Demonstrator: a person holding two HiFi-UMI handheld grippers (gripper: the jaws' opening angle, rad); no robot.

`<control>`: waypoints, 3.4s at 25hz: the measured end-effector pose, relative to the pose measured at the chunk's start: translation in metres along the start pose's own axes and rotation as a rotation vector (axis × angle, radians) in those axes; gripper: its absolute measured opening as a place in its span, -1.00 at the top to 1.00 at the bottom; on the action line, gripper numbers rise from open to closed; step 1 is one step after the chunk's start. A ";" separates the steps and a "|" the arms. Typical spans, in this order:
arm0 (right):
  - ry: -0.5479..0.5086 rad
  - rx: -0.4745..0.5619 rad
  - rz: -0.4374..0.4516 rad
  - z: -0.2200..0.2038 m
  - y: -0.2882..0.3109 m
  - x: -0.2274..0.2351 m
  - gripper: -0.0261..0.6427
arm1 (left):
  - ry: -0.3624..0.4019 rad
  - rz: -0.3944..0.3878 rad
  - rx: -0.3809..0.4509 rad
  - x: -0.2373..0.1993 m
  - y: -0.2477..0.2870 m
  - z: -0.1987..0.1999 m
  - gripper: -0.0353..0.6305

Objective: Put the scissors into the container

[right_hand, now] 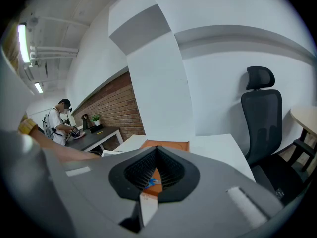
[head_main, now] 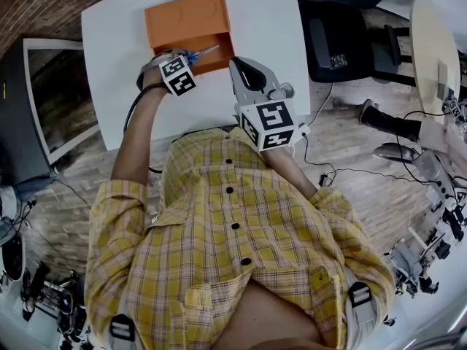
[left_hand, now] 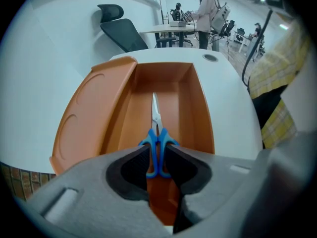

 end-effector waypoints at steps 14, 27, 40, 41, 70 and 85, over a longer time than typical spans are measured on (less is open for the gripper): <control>0.005 0.008 0.033 0.002 -0.004 -0.008 0.90 | -0.052 0.055 0.021 0.001 -0.024 0.003 0.60; 0.000 0.015 0.072 0.005 -0.012 -0.005 0.90 | -0.118 0.158 0.076 0.002 -0.044 0.020 0.87; -0.004 0.027 0.105 0.010 -0.030 -0.002 0.90 | -0.230 0.255 0.171 0.021 -0.083 0.062 0.88; -0.004 0.028 0.108 0.010 -0.031 -0.003 0.90 | -0.244 0.279 0.188 0.021 -0.087 0.065 0.88; -0.030 0.080 0.146 0.022 -0.052 0.003 0.90 | -0.604 0.682 0.601 0.050 -0.205 0.151 0.88; -0.052 0.104 0.174 0.032 -0.051 -0.002 0.90 | -0.672 0.762 0.753 0.058 -0.238 0.164 0.88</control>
Point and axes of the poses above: the fingertips, and each gripper's own axes: y forward along the fingers, x to its right, z out of its top, the point moved 2 cm from there along -y, backward along the fingers, and after that the axes turned 14 degrees about x, right-handed, at the moved point
